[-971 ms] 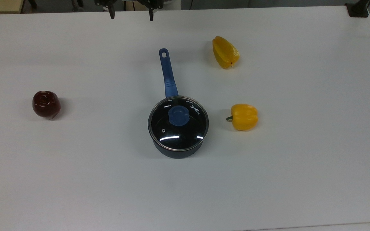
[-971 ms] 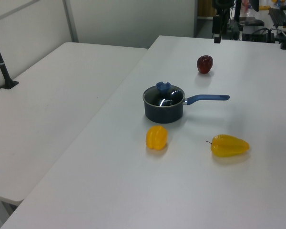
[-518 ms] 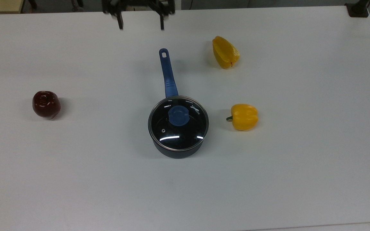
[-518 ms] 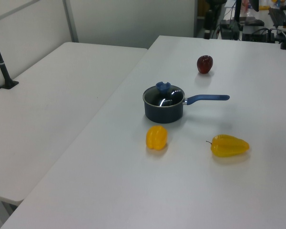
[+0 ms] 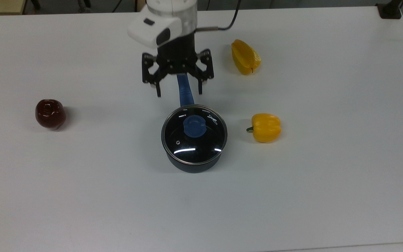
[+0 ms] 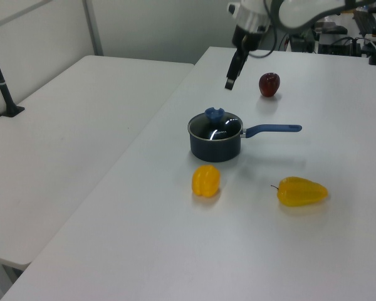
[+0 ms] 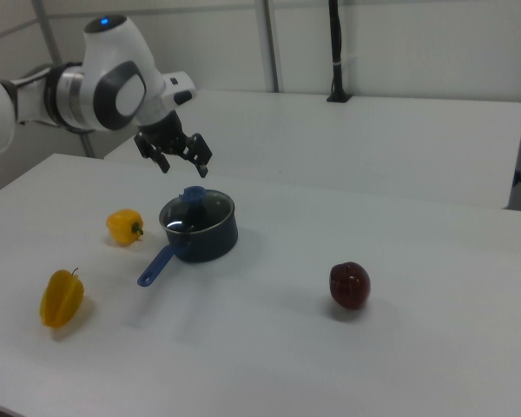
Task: Open lid
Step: 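Lower the open gripper onto the blue knob of the glass lid, then close the gripper on the blue lid knob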
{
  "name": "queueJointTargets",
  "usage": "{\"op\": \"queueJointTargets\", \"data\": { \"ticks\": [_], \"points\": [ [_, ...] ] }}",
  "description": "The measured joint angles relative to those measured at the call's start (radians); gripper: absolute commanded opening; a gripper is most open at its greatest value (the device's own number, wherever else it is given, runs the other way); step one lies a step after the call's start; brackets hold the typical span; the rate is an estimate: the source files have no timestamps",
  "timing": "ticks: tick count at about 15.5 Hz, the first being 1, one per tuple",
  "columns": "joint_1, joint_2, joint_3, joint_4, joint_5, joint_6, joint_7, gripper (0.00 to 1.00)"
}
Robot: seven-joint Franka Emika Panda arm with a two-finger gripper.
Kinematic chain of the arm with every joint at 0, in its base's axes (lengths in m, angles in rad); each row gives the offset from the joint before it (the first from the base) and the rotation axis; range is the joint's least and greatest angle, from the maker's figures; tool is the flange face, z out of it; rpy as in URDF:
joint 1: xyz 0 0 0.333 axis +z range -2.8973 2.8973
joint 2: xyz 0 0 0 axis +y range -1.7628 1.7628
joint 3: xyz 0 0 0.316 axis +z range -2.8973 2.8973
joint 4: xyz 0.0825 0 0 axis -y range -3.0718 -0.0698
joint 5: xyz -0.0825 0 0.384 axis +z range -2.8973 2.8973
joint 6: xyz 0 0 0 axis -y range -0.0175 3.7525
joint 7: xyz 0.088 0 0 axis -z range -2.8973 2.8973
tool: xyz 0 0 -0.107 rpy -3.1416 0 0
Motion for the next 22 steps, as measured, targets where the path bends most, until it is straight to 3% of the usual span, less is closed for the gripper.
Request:
{"op": "queueJointTargets", "data": {
  "ticks": [5,10,14,22],
  "points": [
    [0.002,0.069,0.027,-0.036,0.0,0.162,0.0,1.0],
    [0.004,0.115,0.036,-0.042,0.0,0.203,0.0,1.0],
    [0.004,0.134,0.036,-0.042,0.0,0.225,0.0,0.83],
    [0.004,0.155,0.036,-0.041,0.0,0.274,0.0,0.8]
  ]
}}
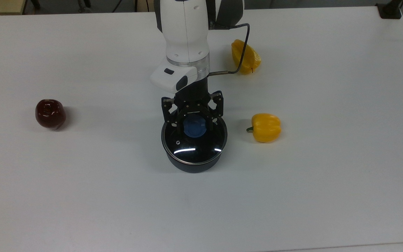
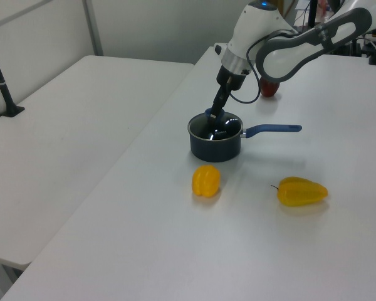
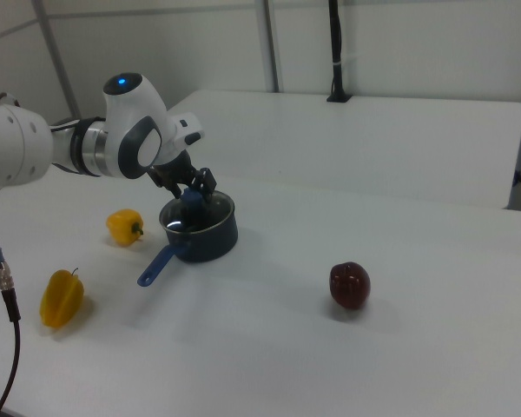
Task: Open lid
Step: 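Close the gripper on the blue lid knob, then lift the glass lid off the saucepan and carry it toward the apple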
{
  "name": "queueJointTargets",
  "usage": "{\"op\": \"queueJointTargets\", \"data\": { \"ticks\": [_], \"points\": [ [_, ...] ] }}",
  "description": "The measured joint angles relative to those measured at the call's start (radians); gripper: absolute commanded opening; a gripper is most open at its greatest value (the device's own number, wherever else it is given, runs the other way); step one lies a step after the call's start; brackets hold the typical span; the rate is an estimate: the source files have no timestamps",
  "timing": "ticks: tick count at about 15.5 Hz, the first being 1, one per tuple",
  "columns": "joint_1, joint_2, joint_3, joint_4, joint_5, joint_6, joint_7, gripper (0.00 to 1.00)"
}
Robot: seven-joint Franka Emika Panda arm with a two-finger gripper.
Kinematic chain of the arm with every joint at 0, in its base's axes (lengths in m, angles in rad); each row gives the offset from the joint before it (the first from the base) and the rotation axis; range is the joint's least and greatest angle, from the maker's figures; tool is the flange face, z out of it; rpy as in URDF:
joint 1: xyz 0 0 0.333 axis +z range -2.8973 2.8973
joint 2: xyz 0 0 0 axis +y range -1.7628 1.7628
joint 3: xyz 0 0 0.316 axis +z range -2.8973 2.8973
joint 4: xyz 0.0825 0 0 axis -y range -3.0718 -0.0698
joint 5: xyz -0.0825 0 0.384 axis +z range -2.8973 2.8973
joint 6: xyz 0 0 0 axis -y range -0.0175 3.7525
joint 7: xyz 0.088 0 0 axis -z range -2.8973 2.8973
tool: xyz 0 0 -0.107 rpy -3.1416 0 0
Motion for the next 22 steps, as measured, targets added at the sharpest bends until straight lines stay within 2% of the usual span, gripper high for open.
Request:
{"op": "queueJointTargets", "data": {
  "ticks": [2,7,11,17,19,22],
  "points": [
    [0.0,0.0,0.0,0.002,0.0,0.0,0.0,0.72],
    [0.0,-0.002,0.0,0.008,-0.001,0.001,0.0,0.38],
    [0.001,-0.007,0.0,0.01,-0.001,0.001,0.0,0.36],
    [-0.006,-0.085,0.0,0.012,-0.001,-0.074,0.008,0.36],
    [-0.038,-0.118,-0.002,0.01,-0.001,-0.119,0.026,0.37],
    [-0.134,-0.157,-0.004,-0.029,-0.001,-0.152,0.026,0.37]
  ]
}}
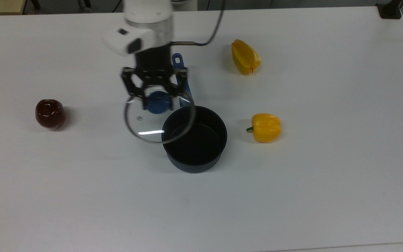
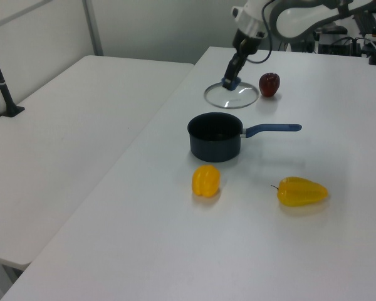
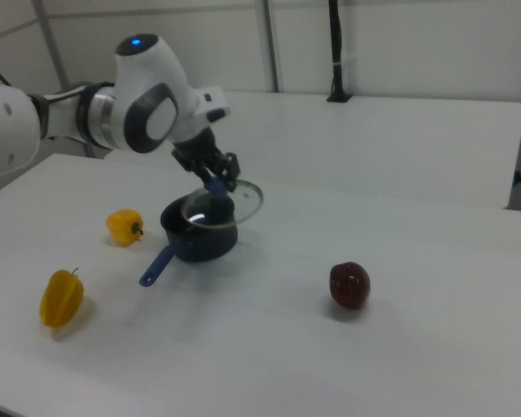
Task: Open lid
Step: 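Lift the glass lid off the saucepan and carry it toward the apple, then lower the lid onto the table beside the saucepan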
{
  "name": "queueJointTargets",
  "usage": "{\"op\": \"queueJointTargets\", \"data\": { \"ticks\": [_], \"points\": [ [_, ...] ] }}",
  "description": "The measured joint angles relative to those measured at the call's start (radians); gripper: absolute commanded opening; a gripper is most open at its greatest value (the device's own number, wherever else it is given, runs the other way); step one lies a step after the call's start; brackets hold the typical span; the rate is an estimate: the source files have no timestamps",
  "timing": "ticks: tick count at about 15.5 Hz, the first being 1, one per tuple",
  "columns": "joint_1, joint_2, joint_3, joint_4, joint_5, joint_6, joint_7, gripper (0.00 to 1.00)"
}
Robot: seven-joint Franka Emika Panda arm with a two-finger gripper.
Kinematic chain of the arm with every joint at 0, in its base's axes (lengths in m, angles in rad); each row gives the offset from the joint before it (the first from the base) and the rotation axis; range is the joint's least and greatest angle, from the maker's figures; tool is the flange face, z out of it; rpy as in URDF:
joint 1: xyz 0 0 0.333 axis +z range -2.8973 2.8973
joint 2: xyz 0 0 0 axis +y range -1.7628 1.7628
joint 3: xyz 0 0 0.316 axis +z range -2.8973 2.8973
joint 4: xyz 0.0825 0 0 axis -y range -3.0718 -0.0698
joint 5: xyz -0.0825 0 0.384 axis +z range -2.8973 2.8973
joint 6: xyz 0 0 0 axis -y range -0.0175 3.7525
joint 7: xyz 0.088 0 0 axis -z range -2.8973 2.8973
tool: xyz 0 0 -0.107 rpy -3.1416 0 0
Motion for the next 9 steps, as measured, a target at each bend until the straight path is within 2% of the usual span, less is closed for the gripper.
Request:
{"op": "queueJointTargets", "data": {
  "ticks": [5,9],
  "points": [
    [-0.125,-0.03,-0.002,-0.118,0.0,0.0,-0.004,0.37],
    [-0.159,-0.02,-0.002,-0.195,0.0,0.064,-0.014,0.37]
  ]
}}
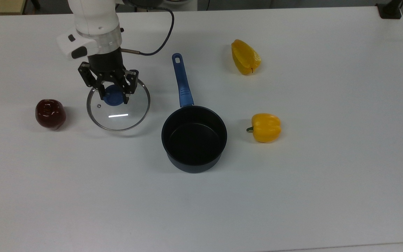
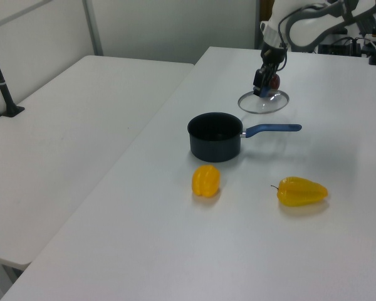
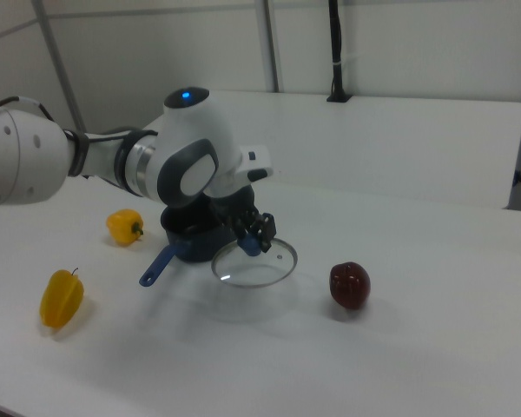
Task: Open lid
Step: 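Lower the lid onto the table beside the saucepan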
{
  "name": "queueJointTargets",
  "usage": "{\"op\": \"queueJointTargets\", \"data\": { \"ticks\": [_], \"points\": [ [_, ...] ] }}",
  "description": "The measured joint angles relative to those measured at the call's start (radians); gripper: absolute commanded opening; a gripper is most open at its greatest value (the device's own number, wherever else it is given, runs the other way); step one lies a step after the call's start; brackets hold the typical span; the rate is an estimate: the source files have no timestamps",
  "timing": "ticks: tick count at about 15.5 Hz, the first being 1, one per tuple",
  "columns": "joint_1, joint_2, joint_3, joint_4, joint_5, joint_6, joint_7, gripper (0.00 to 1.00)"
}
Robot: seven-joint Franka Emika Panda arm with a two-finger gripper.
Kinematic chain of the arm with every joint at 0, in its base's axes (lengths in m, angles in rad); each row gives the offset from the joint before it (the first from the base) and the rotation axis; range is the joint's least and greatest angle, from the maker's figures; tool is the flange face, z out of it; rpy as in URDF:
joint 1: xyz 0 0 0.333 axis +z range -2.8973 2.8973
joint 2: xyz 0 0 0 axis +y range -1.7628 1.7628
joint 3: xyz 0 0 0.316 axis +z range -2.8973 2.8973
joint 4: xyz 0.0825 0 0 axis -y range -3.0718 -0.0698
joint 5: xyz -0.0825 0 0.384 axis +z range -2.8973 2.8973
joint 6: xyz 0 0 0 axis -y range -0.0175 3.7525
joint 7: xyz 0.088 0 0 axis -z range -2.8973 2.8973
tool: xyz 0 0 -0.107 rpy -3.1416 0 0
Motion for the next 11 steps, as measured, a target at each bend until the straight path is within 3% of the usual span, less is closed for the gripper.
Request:
{"op": "queueJointTargets", "data": {
  "ticks": [8,11],
  "points": [
    [0.005,0.098,0.003,-0.012,-0.023,0.115,-0.001,0.43],
    [0.007,0.121,0.003,0.008,-0.023,0.117,-0.001,0.64]
  ]
}}
